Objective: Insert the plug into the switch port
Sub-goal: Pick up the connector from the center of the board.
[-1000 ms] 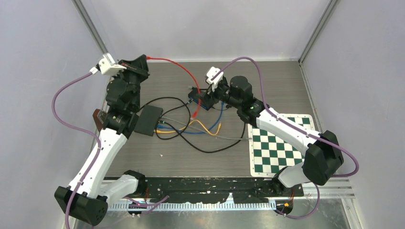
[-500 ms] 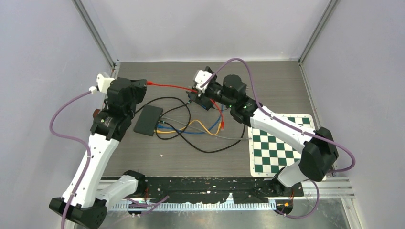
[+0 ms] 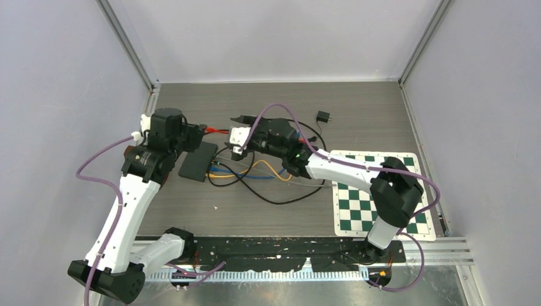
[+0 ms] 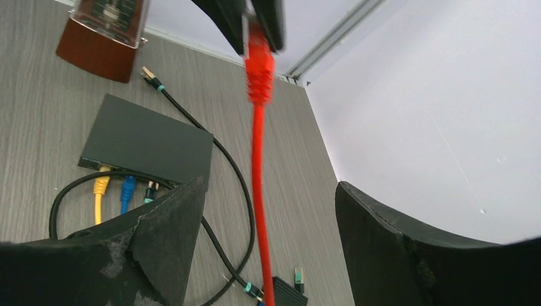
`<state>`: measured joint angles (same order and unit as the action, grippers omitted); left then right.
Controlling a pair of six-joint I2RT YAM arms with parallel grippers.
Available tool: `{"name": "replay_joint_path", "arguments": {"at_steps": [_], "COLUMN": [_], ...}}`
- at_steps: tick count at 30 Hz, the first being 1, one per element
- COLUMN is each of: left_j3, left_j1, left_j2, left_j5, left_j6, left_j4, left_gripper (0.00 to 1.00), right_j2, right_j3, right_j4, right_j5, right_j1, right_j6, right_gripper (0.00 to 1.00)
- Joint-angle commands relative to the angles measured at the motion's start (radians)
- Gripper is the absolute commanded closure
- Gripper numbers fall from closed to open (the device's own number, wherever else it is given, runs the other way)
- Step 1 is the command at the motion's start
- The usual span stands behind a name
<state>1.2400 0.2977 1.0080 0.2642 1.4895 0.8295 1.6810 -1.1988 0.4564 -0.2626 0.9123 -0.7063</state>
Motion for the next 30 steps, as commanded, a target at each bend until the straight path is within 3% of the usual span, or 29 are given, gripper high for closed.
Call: {"name": "replay_joint_path", "arguments": {"at_steps": [1, 6, 8, 11, 13, 23, 30], "left_j3": [-0.003, -0.024, -0.032, -0.04, -0.05, -0.13, -0.146], "left_j1": [-0.019, -0.034, -0.039, -0.047, -0.052, -0.068, -0.068], "left_j2": [0.0, -0.009, -0.012, -0.014, -0.015, -0.015, -0.035], "left_j5": [-0.064, -0.092, -0.119, -0.158, -0.185, -0.332, -0.284], "left_j6": [0.055, 0.055, 0.065, 0.081, 0.09, 0.137, 0.126], "left_j4": [0.031, 0.021, 0.023, 0.026, 0.017, -0.057, -0.065], "left_gripper": [1.0, 1.0, 1.0, 1.0, 1.0, 1.0, 1.0], "right_j2": [0.03, 0.049, 0.048, 0.044, 0.043, 0.074, 0.06], "right_j3": [-0.038, -0.034, -0.029, -0.031, -0.03, -0.029, 0.003], "right_j4": [0.158, 0.202, 0.217, 0.227, 0.238, 0.255, 0.237], "right_j5": [-0.018, -0.052, -0.071, -0.105, -0.125, -0.13, -0.103], "right_j1": [0.033, 0.036, 0.038, 0.037, 0.037, 0.05, 0.053], "right_j6": [-0.052, -0.054, -0.059, -0.041, -0.025, -0.008, 0.006], "right_gripper": [0.2, 0.24, 0.31, 0.52, 0.59, 0.59, 0.54]}}
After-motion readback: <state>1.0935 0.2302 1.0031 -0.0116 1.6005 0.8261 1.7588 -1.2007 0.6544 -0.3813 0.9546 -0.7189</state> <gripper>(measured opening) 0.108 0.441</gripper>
